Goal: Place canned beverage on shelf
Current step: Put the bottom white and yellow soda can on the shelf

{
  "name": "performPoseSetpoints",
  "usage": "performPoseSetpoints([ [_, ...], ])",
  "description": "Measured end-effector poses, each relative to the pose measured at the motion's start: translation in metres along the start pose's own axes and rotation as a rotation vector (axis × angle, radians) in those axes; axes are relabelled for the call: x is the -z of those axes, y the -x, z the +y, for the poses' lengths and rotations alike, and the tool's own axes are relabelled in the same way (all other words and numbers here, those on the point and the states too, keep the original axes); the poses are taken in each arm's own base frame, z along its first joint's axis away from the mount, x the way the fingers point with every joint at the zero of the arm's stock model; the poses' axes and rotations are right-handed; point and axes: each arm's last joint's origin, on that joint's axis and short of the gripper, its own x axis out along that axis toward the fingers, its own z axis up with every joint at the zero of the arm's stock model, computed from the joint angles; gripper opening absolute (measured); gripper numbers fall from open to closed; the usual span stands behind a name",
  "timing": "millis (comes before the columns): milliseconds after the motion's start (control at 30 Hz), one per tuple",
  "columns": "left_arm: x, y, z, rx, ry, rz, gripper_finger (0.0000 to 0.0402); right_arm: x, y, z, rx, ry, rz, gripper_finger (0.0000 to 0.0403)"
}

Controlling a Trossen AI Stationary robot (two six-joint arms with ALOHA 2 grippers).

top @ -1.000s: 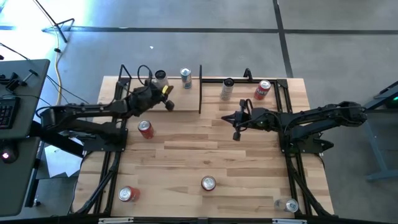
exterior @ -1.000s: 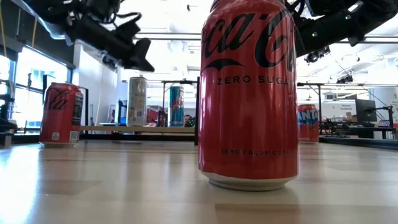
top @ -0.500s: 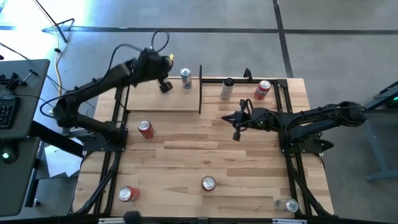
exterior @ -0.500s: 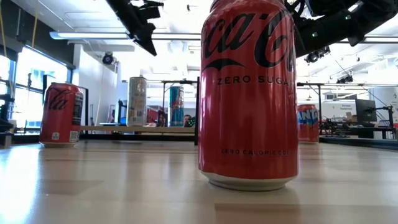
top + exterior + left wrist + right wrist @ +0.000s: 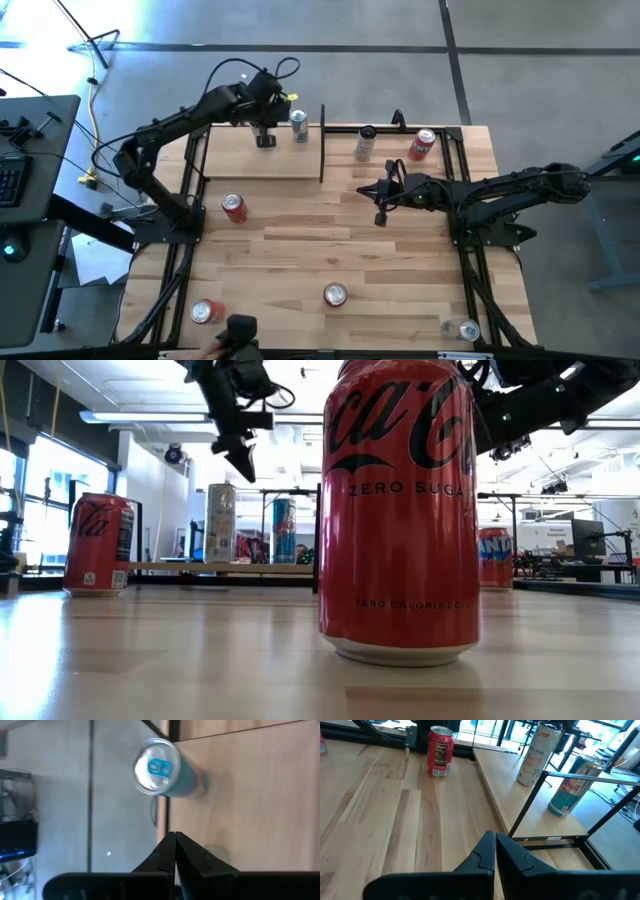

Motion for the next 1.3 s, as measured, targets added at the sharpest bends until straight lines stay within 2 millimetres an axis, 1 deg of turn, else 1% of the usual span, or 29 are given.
performPoseSetpoints([
  [133,-0.004,-0.007,0.001,-0.008,0.009,-0.010,0.0000,0.000,0.000,0.000,0.000,0.000,0.000,0.0000],
  [267,-0.007,-0.018,-0.003,0.011,-0.001,0.007,0.0000,0.000,0.000,0.000,0.000,0.000,0.000,0.0000],
  [467,-0.006,-0.031,-0.006,-0.024,-0.019,0.118,0.0000,0.000,0.000,0.000,0.000,0.001,0.000,0.0000],
  [633,-0.003,-0.030,-0.009,-0.033,-0.020,0.184,0.0000,0.000,0.000,0.000,0.000,0.002,0.000,0.0000],
  [867,0.004,-0.026,-0.014,0.005,-0.005,0.253,0.0000,0.000,0.000,0.000,0.000,0.001,0.001,0.0000],
  [1300,0.010,-0.024,-0.018,0.016,0.019,0.334,0.0000,0.000,0.000,0.000,0.000,0.002,0.001,0.0000],
])
